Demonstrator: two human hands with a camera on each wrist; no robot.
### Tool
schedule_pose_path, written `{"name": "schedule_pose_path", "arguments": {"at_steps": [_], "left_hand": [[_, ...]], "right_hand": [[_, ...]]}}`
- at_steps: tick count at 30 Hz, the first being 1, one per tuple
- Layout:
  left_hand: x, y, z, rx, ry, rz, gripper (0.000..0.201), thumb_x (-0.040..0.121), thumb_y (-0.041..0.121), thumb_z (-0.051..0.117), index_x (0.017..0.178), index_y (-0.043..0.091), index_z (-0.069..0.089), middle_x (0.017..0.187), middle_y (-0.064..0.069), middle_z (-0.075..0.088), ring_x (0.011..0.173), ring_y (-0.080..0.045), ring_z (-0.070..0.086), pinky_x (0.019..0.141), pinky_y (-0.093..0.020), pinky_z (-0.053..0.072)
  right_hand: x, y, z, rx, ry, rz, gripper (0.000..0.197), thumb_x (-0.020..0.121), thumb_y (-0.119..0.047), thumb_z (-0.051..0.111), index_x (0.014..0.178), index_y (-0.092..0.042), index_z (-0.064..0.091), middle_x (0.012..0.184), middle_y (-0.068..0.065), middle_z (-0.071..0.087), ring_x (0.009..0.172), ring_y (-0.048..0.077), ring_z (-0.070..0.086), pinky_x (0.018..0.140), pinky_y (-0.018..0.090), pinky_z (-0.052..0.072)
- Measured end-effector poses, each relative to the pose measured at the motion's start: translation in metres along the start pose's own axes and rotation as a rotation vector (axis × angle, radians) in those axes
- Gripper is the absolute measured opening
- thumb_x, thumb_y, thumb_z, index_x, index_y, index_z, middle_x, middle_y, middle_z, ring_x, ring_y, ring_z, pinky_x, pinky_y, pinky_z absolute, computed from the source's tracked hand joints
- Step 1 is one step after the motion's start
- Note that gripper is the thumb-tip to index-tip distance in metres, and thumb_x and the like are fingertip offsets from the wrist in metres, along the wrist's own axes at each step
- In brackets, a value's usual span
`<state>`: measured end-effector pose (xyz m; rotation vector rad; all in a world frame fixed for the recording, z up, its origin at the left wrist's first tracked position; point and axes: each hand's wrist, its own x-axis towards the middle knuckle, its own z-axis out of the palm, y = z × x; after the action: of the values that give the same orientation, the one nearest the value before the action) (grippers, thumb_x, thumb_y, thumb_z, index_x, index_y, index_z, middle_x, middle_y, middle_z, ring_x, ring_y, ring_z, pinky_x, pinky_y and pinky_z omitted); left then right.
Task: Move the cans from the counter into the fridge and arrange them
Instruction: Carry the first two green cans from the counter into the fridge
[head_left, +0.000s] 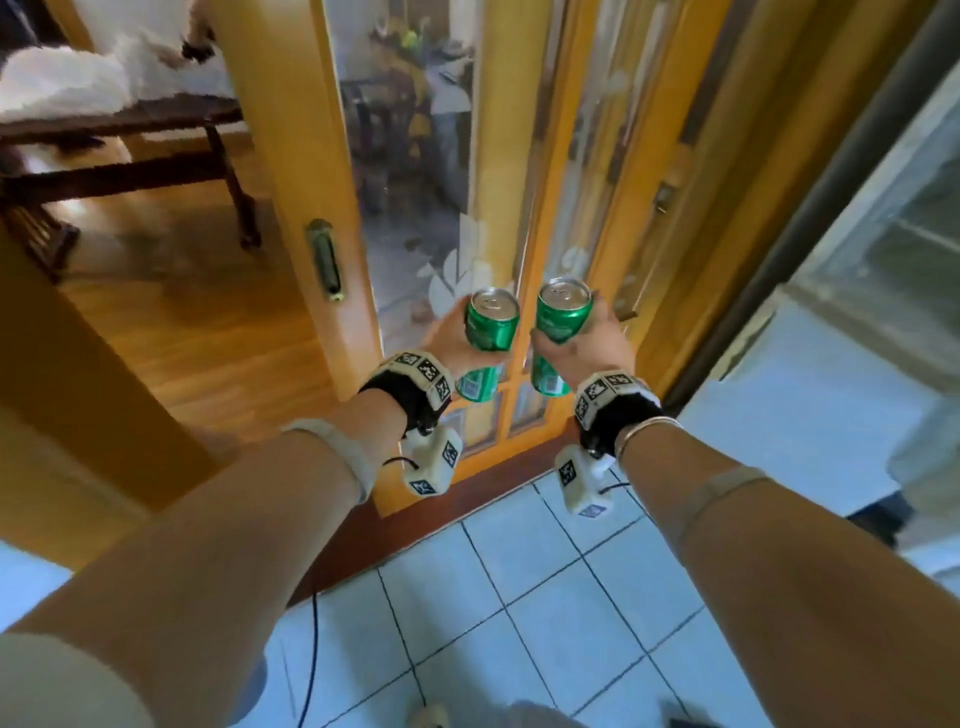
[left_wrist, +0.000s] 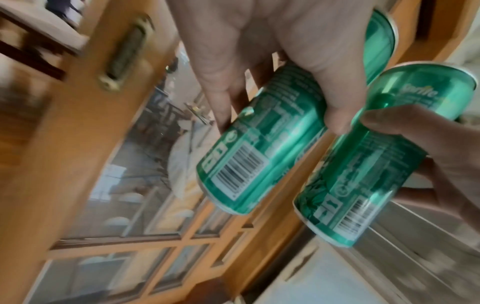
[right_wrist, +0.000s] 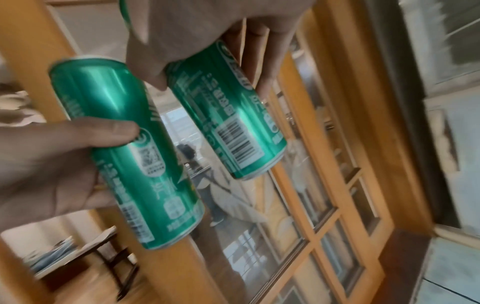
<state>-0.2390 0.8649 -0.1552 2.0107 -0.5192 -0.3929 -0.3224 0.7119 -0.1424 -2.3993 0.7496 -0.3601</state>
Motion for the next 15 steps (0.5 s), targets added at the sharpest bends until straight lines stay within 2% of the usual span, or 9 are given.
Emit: {"name": "schedule_pose_path", "arguments": {"at_steps": [2, 4, 6, 11, 15], "left_hand": [[0.024, 0.010, 0.021, 0.000, -0.041, 0.040, 0.097, 0.037, 0.044, 0.079, 0.125, 0.017, 0.047, 0.117, -0.007, 0.064, 0.109, -0.023, 0.061, 0.101, -0.038, 0.045], [0.045, 0.021, 0.043, 0.055, -0.110, 0.070, 0.085, 0.053, 0.035, 0.084, 0.127, 0.016, 0.046, 0.120, -0.006, 0.063, 0.110, -0.022, 0.059, 0.098, -0.030, 0.044], [0.070, 0.031, 0.068, 0.096, -0.154, 0.119, 0.077, 0.064, 0.026, 0.083, 0.129, 0.016, 0.045, 0.122, -0.004, 0.062, 0.110, -0.019, 0.058, 0.095, -0.027, 0.043], [0.125, 0.058, 0.136, 0.068, -0.270, 0.152, 0.079, 0.063, 0.023, 0.083, 0.131, 0.021, 0.043, 0.124, -0.004, 0.061, 0.115, -0.022, 0.057, 0.102, -0.038, 0.044], [0.175, 0.092, 0.189, 0.094, -0.340, 0.208, 0.079, 0.064, 0.023, 0.083, 0.132, 0.020, 0.043, 0.123, -0.005, 0.062, 0.114, -0.023, 0.058, 0.101, -0.037, 0.045]], "right_hand": [[0.009, 0.016, -0.013, 0.014, 0.070, 0.051, 0.084, 0.073, -0.053, 0.068, 0.136, -0.014, 0.029, 0.125, 0.008, 0.054, 0.111, 0.030, 0.057, 0.090, 0.038, 0.049], [0.021, 0.036, -0.024, 0.014, 0.136, 0.110, 0.082, 0.071, -0.052, 0.069, 0.134, -0.015, 0.032, 0.124, 0.006, 0.055, 0.110, 0.029, 0.058, 0.090, 0.039, 0.049], [0.034, 0.059, -0.035, 0.014, 0.192, 0.162, 0.079, 0.067, -0.053, 0.070, 0.129, -0.016, 0.036, 0.119, 0.005, 0.058, 0.107, 0.028, 0.058, 0.089, 0.039, 0.050], [0.073, 0.118, -0.066, -0.009, 0.296, 0.275, 0.064, 0.069, -0.049, 0.072, 0.116, -0.017, 0.042, 0.114, 0.004, 0.060, 0.102, 0.025, 0.059, 0.080, 0.029, 0.042], [0.121, 0.165, -0.090, -0.002, 0.366, 0.343, 0.065, 0.065, -0.054, 0.072, 0.112, -0.021, 0.043, 0.109, 0.001, 0.062, 0.098, 0.024, 0.062, 0.084, 0.037, 0.050]]}}
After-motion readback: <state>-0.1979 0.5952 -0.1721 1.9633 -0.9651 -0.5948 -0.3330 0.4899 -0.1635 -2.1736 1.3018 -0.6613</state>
